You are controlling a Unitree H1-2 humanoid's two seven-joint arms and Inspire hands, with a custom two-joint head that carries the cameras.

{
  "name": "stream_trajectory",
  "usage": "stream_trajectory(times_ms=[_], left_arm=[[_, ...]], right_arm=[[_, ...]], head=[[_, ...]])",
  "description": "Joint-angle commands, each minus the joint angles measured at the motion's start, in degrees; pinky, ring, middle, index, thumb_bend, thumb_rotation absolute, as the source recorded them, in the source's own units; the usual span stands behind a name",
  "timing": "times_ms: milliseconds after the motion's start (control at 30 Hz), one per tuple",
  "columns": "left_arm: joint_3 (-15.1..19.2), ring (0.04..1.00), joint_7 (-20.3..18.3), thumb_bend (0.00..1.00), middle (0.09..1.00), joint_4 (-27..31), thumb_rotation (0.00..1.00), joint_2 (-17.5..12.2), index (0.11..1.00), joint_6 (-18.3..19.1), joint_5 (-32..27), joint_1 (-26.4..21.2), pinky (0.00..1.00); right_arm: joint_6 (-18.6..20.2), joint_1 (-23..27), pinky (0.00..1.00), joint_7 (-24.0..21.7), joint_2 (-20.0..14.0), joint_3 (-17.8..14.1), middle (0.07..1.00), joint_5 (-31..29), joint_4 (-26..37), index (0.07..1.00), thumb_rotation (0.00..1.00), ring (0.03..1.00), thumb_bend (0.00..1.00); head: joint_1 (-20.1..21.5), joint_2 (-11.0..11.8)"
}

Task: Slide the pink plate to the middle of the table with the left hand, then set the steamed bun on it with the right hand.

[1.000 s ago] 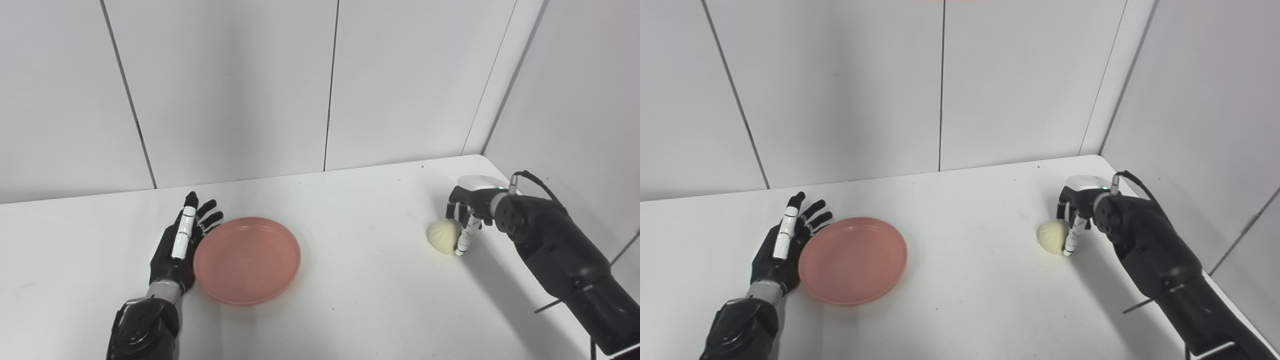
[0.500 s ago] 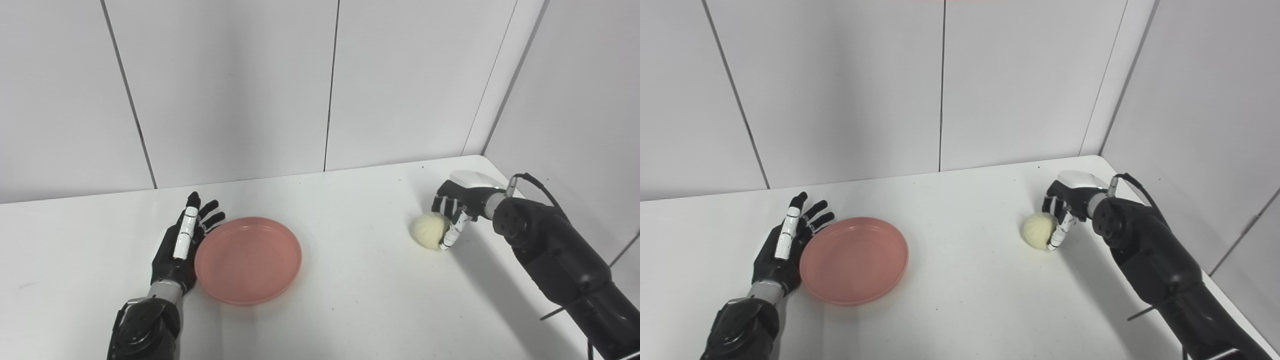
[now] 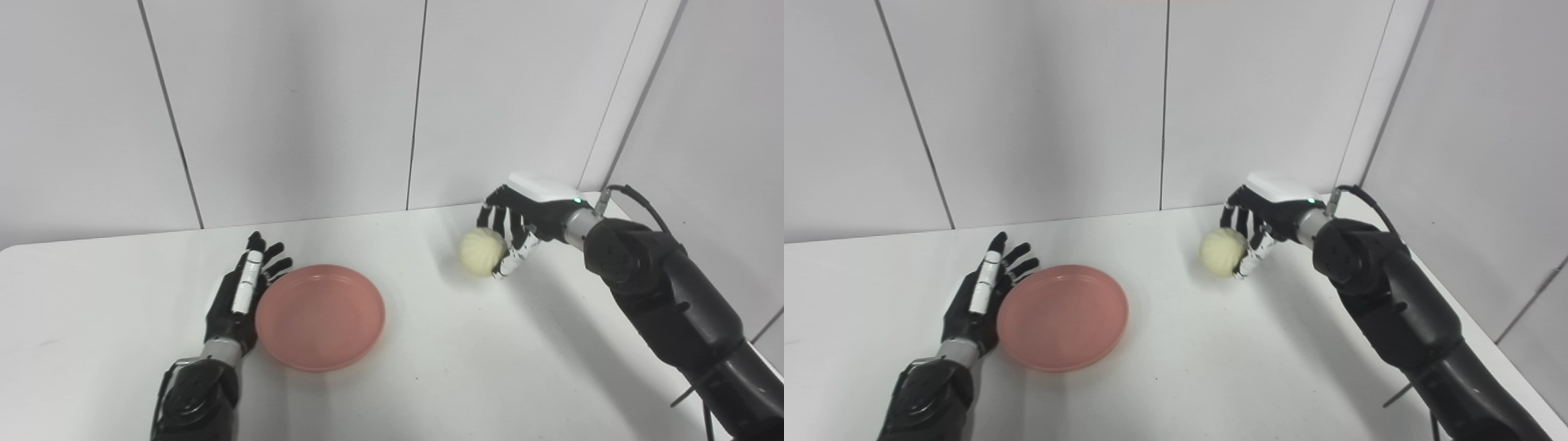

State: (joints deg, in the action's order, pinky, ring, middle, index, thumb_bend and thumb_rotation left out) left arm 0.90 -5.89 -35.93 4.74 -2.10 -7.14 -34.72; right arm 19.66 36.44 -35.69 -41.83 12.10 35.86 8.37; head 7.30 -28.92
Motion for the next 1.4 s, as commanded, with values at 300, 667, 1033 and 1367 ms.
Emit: stream_trajectory(times_ms=[300, 667, 1033, 1367], left_arm=[[-0.8, 0.790, 2.1, 0.65, 0.855, -5.6, 0.82, 2.2, 0.994, -3.3, 1.8, -2.4, 0.79], [-0.7, 0.759, 3.0, 0.72, 0.846, -11.7, 0.80, 3.8, 0.991, -7.8, 2.6, -4.9, 0.76], [-1.0, 0.738, 2.9, 0.72, 0.833, -14.2, 0.80, 4.0, 0.990, -10.5, 2.9, -5.7, 0.73], [-1.4, 0.734, 2.7, 0.71, 0.838, -14.5, 0.81, 3.9, 1.000, -10.5, 3.1, -5.8, 0.72]], right_arm=[[0.9, 6.0, 0.28, -1.9, 7.1, 3.3, 0.449, 1.5, 5.7, 0.515, 0.00, 0.361, 0.53], [0.3, 7.8, 0.32, -3.4, 12.4, 7.5, 0.469, 3.6, 4.4, 0.494, 0.00, 0.415, 0.53], [-1.2, 8.1, 0.32, -0.5, 17.9, 10.3, 0.465, 7.3, -1.3, 0.494, 0.00, 0.421, 0.53], [-7.2, 8.4, 0.28, 7.6, 19.7, 13.7, 0.428, 12.6, -10.4, 0.511, 0.00, 0.371, 0.53]], head=[[-6.2, 0.2], [-11.7, 0.1], [-12.2, 0.3], [-12.0, 0.2]])
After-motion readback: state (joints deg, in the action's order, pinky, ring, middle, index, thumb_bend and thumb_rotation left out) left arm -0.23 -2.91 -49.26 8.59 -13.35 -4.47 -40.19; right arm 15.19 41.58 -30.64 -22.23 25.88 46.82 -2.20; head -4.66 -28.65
